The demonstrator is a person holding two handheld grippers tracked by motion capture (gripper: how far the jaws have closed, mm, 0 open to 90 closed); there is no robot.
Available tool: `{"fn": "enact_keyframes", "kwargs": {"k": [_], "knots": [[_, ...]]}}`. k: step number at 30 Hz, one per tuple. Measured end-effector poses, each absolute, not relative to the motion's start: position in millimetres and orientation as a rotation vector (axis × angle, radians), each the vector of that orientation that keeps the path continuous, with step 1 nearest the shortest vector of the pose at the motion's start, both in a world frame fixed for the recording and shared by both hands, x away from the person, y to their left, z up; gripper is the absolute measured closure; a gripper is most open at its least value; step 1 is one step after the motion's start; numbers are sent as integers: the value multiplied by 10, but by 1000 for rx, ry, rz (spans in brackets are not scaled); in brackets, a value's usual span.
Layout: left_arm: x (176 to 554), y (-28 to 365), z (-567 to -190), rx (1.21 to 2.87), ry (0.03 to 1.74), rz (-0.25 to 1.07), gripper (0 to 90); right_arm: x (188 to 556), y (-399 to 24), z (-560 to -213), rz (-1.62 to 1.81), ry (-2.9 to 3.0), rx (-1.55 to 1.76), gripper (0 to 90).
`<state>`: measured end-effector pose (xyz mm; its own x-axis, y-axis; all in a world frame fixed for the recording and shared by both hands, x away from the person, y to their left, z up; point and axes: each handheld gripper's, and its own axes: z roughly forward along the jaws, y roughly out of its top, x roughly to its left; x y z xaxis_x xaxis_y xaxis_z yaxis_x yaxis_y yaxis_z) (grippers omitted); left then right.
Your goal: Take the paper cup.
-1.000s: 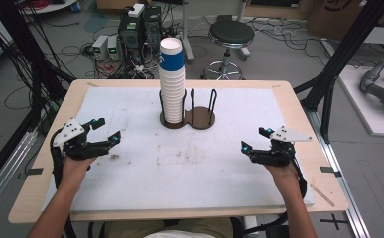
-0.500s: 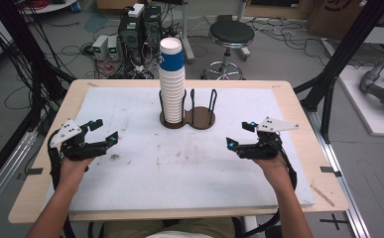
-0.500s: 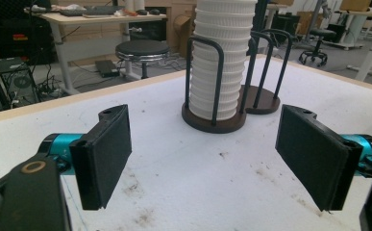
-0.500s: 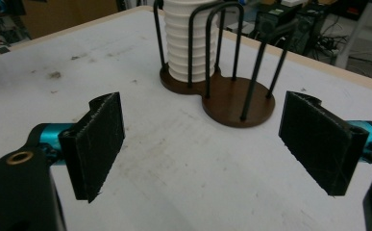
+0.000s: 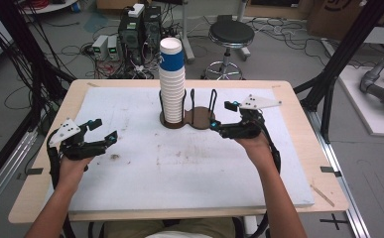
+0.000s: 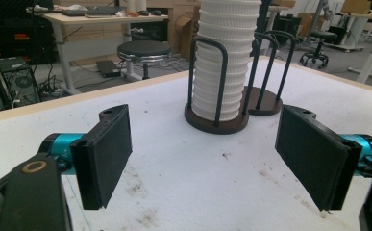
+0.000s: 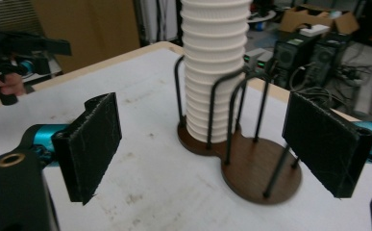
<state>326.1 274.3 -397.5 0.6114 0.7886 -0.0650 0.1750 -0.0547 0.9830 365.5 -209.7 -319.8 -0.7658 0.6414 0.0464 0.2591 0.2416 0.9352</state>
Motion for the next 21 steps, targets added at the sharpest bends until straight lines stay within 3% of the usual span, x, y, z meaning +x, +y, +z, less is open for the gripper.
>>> {"fn": "enact_keyframes", "kwargs": {"k": [21], "knots": [[3265,2746,-3988,1589,829,602,202,4255,-1353,-2929,1548,2211,716,138]]}}
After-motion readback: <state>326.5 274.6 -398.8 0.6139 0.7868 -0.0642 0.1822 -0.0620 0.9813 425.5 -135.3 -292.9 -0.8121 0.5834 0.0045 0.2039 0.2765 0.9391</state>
